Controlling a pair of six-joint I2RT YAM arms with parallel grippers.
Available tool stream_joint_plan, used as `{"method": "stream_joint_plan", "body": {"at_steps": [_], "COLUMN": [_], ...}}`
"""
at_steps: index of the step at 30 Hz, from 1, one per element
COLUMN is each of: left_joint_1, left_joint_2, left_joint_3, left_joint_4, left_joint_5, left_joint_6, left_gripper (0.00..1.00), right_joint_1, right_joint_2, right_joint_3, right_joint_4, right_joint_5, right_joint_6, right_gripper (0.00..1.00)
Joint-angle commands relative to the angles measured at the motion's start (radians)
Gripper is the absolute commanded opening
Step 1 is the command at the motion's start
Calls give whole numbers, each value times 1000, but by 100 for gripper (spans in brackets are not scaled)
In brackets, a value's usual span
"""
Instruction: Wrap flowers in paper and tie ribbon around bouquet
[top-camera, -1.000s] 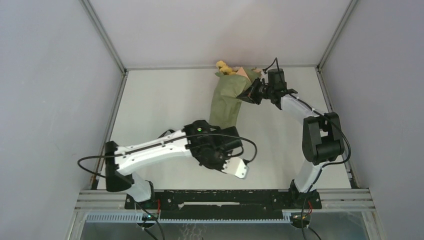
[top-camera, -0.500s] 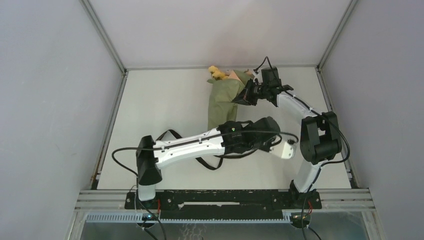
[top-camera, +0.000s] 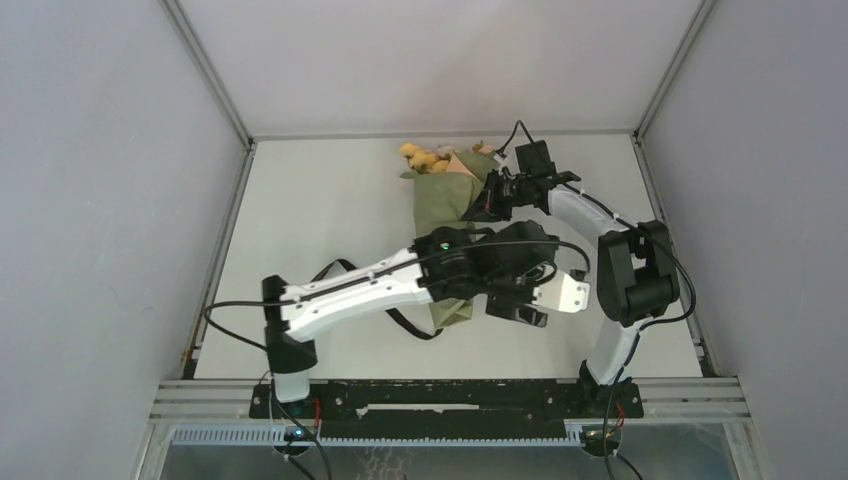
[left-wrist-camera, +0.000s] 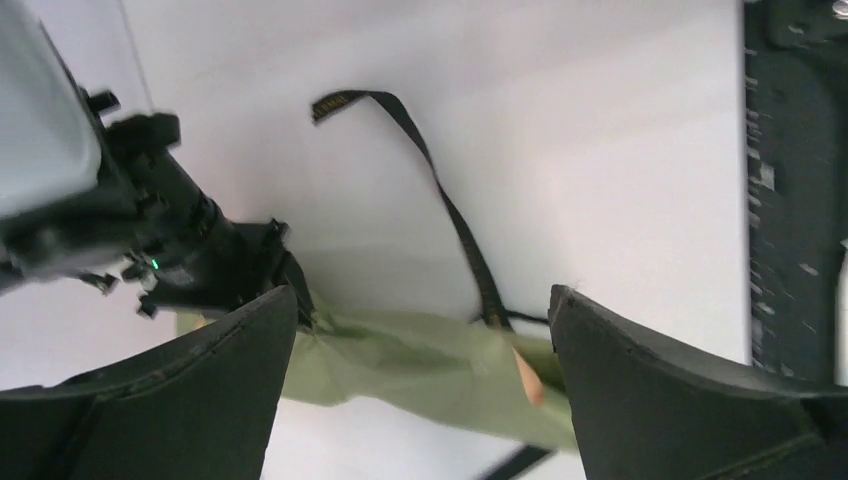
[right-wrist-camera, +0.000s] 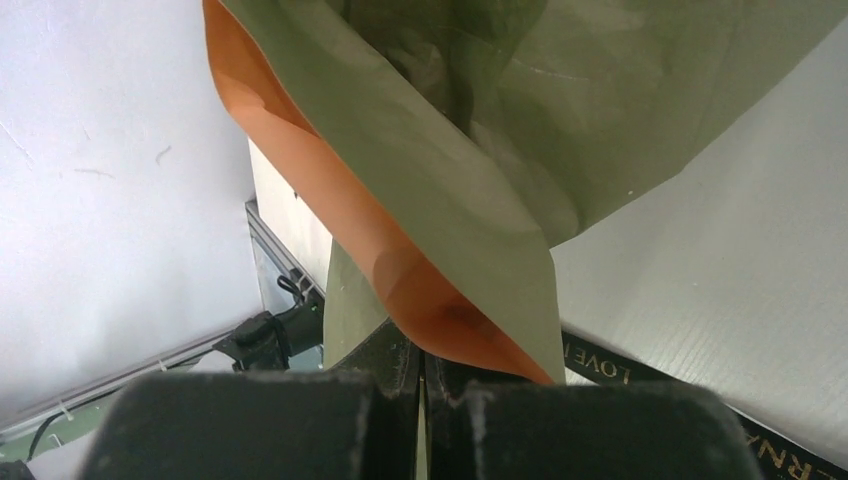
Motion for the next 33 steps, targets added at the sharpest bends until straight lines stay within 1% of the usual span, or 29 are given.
{"method": "stream_joint_plan", "body": {"at_steps": [1, 3, 5, 6, 7, 9, 11, 13, 15, 16, 18, 20, 23, 25, 28, 30, 31, 33], "left_joint_1": [58, 129, 255, 346, 487, 716, 918, 1036, 1073, 1077, 1077, 1077, 1077, 1076, 1074, 1076, 1076, 1081], "left_joint_2": [-206, -309, -393, -437, -505, -602, -659, -665, -638, -623, -587, -531, -425, -356, -254, -187, -162, -134], "left_joint_3": [53, -42, -136, -215, -311, -543, -770, -957, -1086, -1134, -1181, -1170, -1110, -1065, -1009, -981, -969, -937], "left_joint_4": [-323, -367, -422, -432, -426, -361, -229, -79, 23, 70, 158, 207, 291, 317, 336, 349, 343, 303], "left_joint_5": [129, 147, 161, 190, 202, 212, 182, 82, -8, -22, 8, 42, 35, 42, 37, 17, 15, 36], "left_joint_6": [-114, -139, -168, -173, -164, -108, -51, -18, 23, 34, 39, 18, -30, -49, -57, -49, -42, -41], "left_gripper": [100, 100, 100, 100, 100, 100, 100, 100, 100, 100, 100, 100, 100, 100, 94, 86, 73, 40], "right_joint_1": [18, 23, 36, 45, 53, 64, 71, 81, 88, 91, 97, 101, 102, 104, 105, 104, 105, 105], "right_joint_2": [-1, 0, -4, -7, -11, -19, -27, -31, -37, -40, -44, -52, -65, -76, -91, -103, -109, -120], "right_joint_3": [43, 41, 40, 41, 38, 22, 4, -5, -12, -16, -27, -36, -53, -69, -91, -110, -117, -127], "right_joint_4": [9, 6, -5, -10, -13, -2, 17, 22, 20, 21, 25, 28, 30, 32, 32, 31, 30, 30], "right_joint_5": [-28, -25, -16, -9, -2, 4, 2, 5, 13, 15, 16, 20, 25, 30, 36, 39, 39, 41], "right_joint_6": [-40, -45, -59, -68, -75, -69, -56, -52, -54, -53, -51, -51, -54, -54, -58, -59, -59, -57], "right_gripper": [0, 0, 0, 0, 0, 0, 0, 0, 0, 0, 0, 0, 0, 0, 0, 0, 0, 0]}}
